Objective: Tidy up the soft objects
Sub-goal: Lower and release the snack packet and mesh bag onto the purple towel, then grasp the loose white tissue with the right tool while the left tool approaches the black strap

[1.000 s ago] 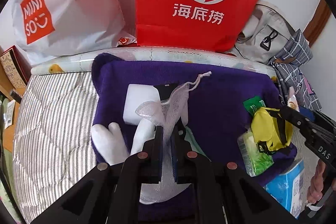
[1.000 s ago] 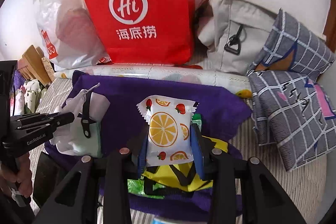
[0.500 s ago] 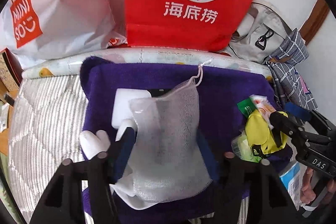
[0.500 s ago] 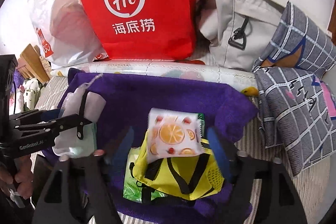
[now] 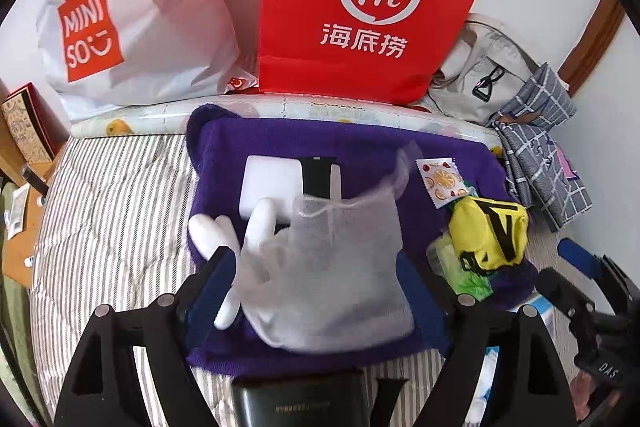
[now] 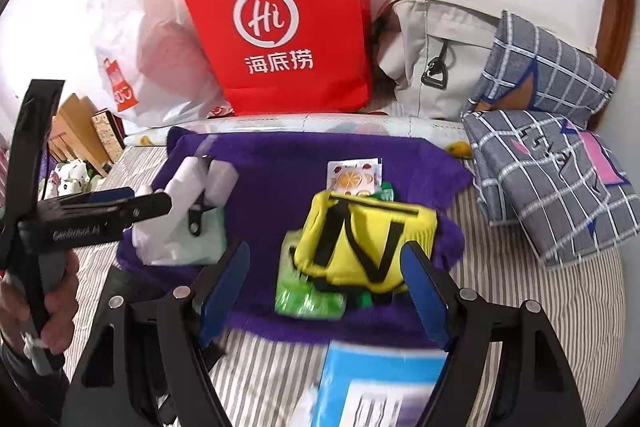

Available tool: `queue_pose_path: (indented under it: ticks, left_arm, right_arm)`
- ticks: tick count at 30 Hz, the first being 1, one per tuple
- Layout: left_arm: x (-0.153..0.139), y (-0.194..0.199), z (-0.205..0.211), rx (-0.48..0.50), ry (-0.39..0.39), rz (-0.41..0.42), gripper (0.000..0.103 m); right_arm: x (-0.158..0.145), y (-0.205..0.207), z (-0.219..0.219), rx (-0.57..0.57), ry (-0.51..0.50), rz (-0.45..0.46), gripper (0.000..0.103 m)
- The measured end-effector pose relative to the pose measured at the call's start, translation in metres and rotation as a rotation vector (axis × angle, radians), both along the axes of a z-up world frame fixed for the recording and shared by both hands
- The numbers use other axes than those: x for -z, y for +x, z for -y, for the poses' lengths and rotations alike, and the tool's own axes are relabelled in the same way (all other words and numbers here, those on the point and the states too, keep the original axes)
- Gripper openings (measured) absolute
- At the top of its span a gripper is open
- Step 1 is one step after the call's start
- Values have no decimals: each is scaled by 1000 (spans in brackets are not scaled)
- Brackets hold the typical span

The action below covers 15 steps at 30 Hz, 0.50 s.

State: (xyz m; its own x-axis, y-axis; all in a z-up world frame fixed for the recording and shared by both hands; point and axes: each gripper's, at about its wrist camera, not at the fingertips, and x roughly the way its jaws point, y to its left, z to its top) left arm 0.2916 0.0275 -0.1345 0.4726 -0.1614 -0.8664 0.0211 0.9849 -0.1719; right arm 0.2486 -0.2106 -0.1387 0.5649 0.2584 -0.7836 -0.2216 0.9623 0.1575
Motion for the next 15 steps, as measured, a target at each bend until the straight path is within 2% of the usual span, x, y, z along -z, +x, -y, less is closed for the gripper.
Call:
queue_pose_path:
  ticks: [5, 9, 11, 13, 14, 15]
  left_arm:
    - [-6, -15, -6, -5, -5, 6, 81]
    - [-11, -29, -13, -11, -16, 18, 81]
    - [-12, -36, -18, -12, -32, 21, 81]
    - [-14, -45, -22, -10, -47, 25, 81]
    - [-14, -48, -23, -10, -47, 25, 81]
    - [-14, -54, -24, -10, -44, 26, 81]
  right_arm:
    - [1, -28, 0, 3, -4, -5, 75]
    - [6, -50, -2, -1, -3, -21, 63]
    - [9, -62, -3, 1, 2, -30, 61]
    - [13, -75, -6, -11, -3, -39, 50]
    - [16, -81, -8, -17, -14, -45, 38]
    - [20, -88, -13, -26, -34, -52, 31]
